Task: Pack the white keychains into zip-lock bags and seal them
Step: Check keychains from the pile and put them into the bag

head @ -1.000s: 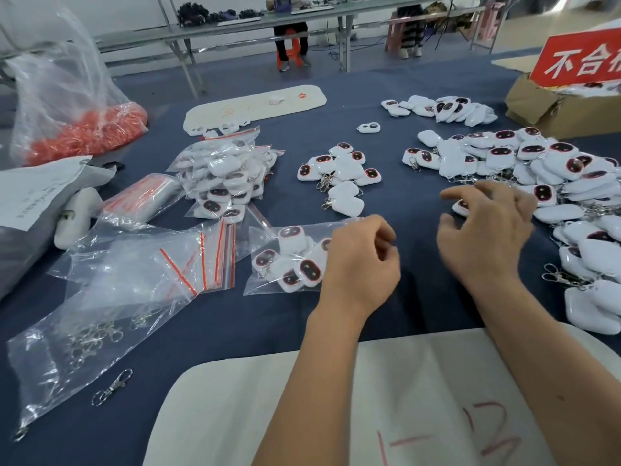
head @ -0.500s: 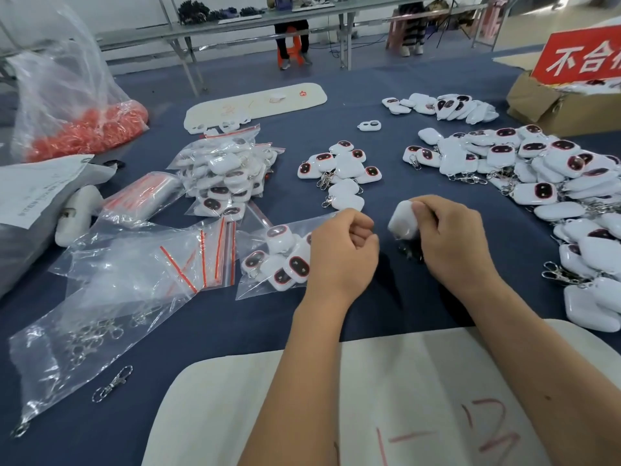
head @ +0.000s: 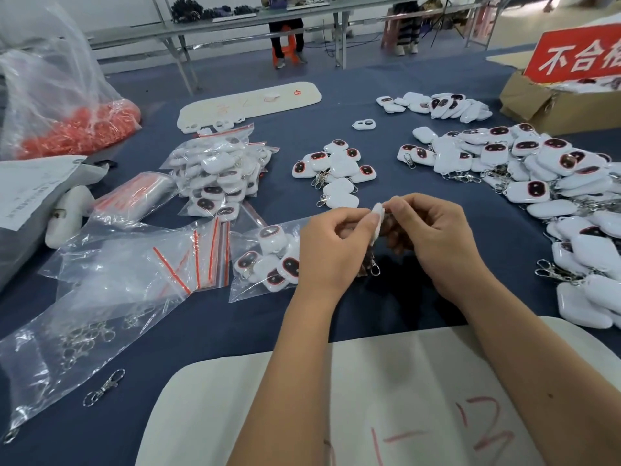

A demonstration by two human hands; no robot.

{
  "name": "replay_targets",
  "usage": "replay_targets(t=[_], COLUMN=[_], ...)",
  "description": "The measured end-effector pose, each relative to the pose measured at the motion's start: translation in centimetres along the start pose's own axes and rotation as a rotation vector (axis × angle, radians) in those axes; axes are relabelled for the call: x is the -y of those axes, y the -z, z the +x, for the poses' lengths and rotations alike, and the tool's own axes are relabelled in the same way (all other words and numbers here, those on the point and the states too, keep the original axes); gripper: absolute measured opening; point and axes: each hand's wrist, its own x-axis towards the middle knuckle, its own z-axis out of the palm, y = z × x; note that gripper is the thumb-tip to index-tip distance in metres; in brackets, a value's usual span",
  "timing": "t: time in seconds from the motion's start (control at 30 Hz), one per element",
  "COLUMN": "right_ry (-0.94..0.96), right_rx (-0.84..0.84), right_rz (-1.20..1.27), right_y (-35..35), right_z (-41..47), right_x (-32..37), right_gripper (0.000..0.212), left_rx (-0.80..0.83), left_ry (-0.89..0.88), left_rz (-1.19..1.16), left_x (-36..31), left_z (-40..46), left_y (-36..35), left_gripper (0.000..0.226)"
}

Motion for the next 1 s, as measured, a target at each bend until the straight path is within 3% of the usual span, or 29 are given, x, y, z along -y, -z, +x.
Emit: replay_targets(t=[0.2, 0.43, 0.7, 0.93, 1.0], right_ry=[0.043, -0.011, -0.015, -0.012, 0.008], right_rx=[0.02, 0.011, 0.049, 0.059, 0.041], right_rz=[-0.039, 0.002, -0.01, -0.014, -0.026], right_y=[-0.1, 0.03, -0.11, -0.04, 0.07], right_z=[-0.01, -0.08, -0.1, -0.08, -0.07], right_x=[-0.34, -0.06, 0.07, 0.0, 0.06], right_gripper=[0.012, 0.013, 0.017, 0.009, 0.01], left_rx=[0.051, 0.048, 0.025, 0.029, 0.046], left_ry=[0.063, 0.275, 0.269, 0.167, 0.098], left_rz=[0.001, -0.31, -0.378, -0.207, -0.135], left_x=[0.34, 0.54, 0.54, 0.63, 0.68], left_z=[0.05, 0.34, 0.21, 0.05, 0.0], left_y=[0.27, -0.22, -0.31, -0.5, -0.51], left_gripper=[0.028, 0.025, 0.024, 0.038, 0.032])
